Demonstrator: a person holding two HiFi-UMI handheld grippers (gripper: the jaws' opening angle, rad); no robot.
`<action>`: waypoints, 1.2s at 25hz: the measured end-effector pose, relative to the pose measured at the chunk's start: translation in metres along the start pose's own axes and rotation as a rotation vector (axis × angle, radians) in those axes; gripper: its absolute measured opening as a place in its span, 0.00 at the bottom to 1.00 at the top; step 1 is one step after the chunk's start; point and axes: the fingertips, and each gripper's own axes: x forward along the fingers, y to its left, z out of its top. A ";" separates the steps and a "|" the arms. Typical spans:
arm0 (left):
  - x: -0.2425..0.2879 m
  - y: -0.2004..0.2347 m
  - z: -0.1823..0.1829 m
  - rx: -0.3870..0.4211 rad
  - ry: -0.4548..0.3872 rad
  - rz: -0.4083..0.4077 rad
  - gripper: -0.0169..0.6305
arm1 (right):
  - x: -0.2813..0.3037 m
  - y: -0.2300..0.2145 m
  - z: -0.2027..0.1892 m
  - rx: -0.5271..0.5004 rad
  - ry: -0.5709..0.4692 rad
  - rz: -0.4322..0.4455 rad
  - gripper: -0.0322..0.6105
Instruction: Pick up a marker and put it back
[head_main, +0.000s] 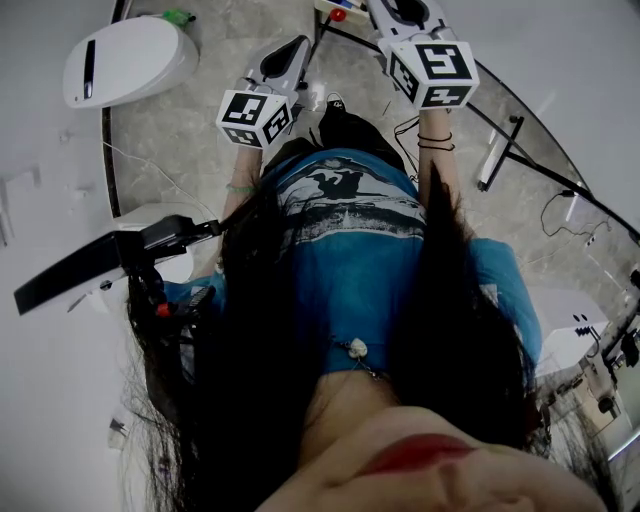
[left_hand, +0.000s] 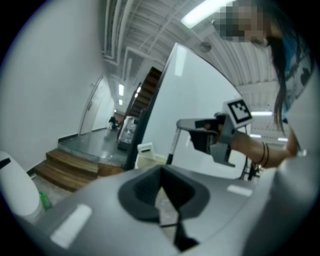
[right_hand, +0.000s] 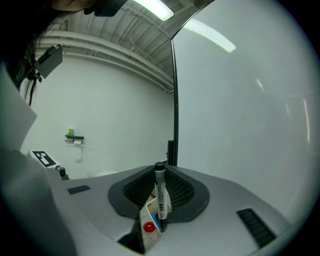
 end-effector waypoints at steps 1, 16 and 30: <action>0.000 0.001 0.000 -0.001 -0.001 0.006 0.03 | 0.008 0.000 -0.004 -0.016 0.017 0.009 0.16; -0.007 0.023 0.002 -0.027 -0.012 0.086 0.03 | 0.082 0.021 -0.098 -0.230 0.342 0.119 0.16; -0.006 0.025 0.004 -0.031 -0.020 0.098 0.03 | 0.108 0.031 -0.135 -0.298 0.461 0.121 0.16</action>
